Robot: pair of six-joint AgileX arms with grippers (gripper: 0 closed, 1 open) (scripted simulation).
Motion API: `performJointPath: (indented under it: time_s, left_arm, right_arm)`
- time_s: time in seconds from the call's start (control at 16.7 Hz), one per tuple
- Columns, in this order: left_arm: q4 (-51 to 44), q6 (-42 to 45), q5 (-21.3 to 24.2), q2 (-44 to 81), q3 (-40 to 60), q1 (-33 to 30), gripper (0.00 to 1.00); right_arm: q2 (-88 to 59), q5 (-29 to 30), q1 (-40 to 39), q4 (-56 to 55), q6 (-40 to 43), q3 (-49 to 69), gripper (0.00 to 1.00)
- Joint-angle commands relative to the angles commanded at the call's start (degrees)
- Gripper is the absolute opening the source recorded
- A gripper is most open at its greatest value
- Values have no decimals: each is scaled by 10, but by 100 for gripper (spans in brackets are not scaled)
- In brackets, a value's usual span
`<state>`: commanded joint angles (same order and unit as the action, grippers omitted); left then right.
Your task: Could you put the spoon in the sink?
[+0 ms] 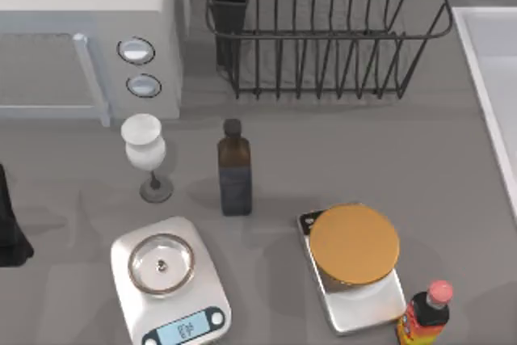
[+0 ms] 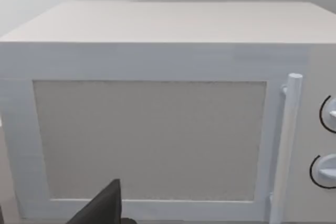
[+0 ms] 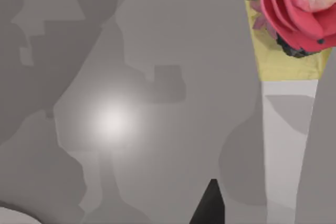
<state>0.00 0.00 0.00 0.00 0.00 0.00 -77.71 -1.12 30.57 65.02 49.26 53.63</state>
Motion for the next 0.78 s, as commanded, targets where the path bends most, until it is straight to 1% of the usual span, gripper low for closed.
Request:
performJointPath:
  time_s: [0.3, 0.42, 0.6, 0.78]
  left_arm:
    - [0, 0, 0, 0, 0, 0, 100]
    - [0, 0, 0, 0, 0, 0, 100]
    - [0, 0, 0, 0, 0, 0, 100]
    - [0, 0, 0, 0, 0, 0, 100]
  right_arm:
    - [-1, 0, -1, 0, -1, 0, 0]
    - [-17, 0, -3, 8, -4, 18, 0]
    - [-82, 0, -16, 38, -17, 90, 0]
    - [-187, 1, -39, 83, -38, 217, 0]
